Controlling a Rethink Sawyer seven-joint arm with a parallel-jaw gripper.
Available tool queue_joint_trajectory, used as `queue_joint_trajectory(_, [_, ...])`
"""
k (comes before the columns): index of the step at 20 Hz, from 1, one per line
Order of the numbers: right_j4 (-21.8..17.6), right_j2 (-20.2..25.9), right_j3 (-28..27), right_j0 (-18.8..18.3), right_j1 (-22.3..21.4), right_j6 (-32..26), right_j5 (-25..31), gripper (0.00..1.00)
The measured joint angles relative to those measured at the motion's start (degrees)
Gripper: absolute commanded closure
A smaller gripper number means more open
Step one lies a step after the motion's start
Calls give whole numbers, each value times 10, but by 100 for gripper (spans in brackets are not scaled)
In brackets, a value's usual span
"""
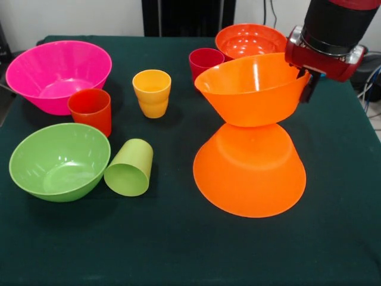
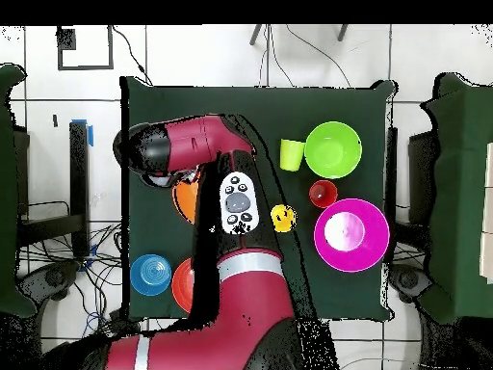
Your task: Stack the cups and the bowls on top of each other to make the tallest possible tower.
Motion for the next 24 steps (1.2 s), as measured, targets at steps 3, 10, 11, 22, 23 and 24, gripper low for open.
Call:
queue_joint_trajectory(3, [-9, 6, -2, -9, 6, -8, 0, 100])
queue_joint_trajectory(10, [-22, 22, -4, -28, 8, -40, 5, 100])
queue_joint_trajectory(11, [-23, 25, -5, -31, 8, -46, 9, 100])
queue_joint_trajectory(22, [-27, 30, -30, -34, 11, -71, 42, 100])
queue_joint_trajectory(23, [-27, 30, -33, -33, 12, -71, 47, 100])
queue_joint_trajectory(24, [-27, 30, -36, -33, 12, -71, 50, 100])
